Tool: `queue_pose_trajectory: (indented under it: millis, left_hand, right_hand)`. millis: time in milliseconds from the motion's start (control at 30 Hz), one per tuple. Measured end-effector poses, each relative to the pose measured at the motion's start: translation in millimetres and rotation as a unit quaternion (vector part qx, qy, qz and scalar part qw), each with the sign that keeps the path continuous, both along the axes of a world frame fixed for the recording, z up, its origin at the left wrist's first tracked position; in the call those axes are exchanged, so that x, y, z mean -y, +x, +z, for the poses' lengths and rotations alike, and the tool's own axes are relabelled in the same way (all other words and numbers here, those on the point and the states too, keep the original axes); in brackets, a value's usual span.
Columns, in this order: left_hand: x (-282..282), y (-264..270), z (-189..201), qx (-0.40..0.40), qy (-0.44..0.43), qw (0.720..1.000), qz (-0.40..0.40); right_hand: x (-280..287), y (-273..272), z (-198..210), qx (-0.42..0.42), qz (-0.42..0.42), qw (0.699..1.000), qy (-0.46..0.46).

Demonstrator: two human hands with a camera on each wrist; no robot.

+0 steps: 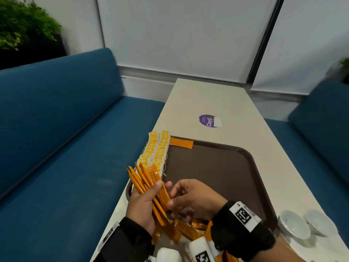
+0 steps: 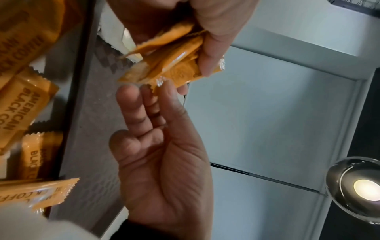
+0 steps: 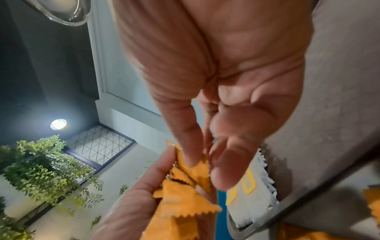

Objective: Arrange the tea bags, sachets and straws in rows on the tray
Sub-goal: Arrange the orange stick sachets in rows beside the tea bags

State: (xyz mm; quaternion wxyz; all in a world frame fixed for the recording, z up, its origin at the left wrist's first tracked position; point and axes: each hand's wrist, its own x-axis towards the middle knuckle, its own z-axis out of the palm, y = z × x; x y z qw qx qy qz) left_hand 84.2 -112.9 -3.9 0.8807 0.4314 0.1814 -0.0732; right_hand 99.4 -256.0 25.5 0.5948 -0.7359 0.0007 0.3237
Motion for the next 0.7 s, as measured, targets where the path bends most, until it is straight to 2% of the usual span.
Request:
queue_pose_trajectory:
  millis: [233, 333, 400, 467, 567, 633, 700]
  left_hand:
    - [6, 6, -2, 0.010, -0.026, 0.999, 0.022]
    - [7, 13, -4, 0.021, -0.027, 0.999, 0.039]
    - [5, 20, -5, 0.010, -0.040, 0.998, 0.048]
    - [2, 25, -9, -0.002, -0.048, 0.998, 0.044]
    - [-4, 27, -16, -0.020, -0.016, 1.000, 0.010]
    - [-7, 26, -20, -0.028, -0.003, 0.999, -0.029]
    - [-8, 25, -24, -0.039, -0.002, 0.997, -0.061]
  right_hand:
    - [1, 5, 0, 0.018, -0.026, 0.998, -0.046]
    - [1, 14, 0, -0.001, -0.053, 0.999, -0.005]
    - [5, 30, 2, 0.038, -0.090, 0.995, -0.010]
    - [14, 58, 1, 0.107, -0.141, 0.982, -0.061]
    - [36, 112, -7, 0.191, -0.206, 0.941, -0.189]
    - [49, 146, -16, 0.204, -0.213, 0.918, -0.264]
    - [55, 174, -27, 0.190, -0.190, 0.908, -0.321]
